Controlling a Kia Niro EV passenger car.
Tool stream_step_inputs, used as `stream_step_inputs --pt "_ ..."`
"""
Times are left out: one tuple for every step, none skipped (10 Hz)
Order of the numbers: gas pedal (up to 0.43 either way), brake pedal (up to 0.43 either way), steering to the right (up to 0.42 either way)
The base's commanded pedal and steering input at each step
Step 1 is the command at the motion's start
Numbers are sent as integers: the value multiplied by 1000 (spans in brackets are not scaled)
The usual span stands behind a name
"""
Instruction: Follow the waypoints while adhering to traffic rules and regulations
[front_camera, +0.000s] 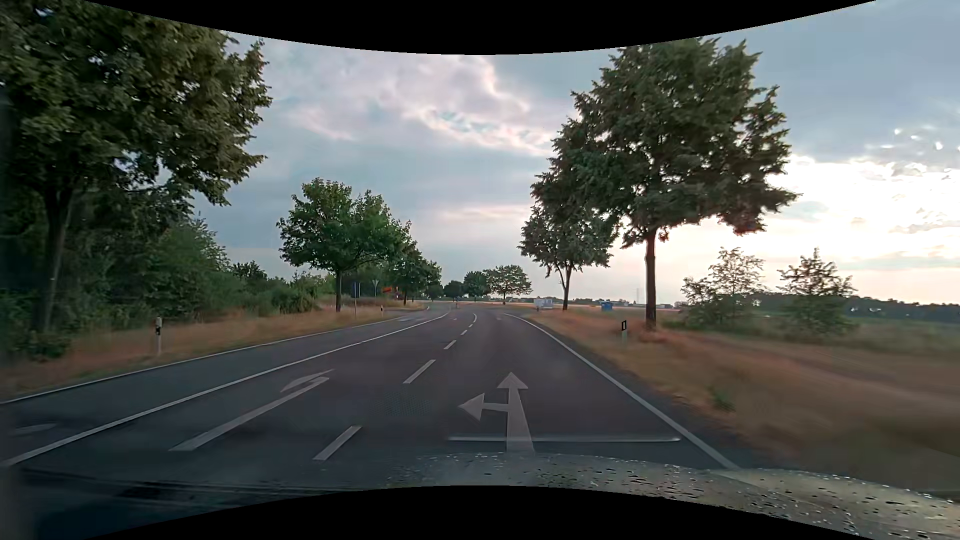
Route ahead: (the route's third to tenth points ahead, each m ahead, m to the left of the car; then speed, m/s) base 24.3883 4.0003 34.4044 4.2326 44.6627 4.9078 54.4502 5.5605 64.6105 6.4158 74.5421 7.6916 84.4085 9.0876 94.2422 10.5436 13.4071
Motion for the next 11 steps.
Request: stream_step_inputs --pt "0 0 -9" --pt "0 0 -9" --pt "8 0 -9" --pt "8 0 -9" --pt "8 0 -9" --pt "8 0 -9" --pt "8 0 -9" --pt "8 0 -9" --pt "8 0 -9" --pt "20 0 -9" --pt "20 0 -9"
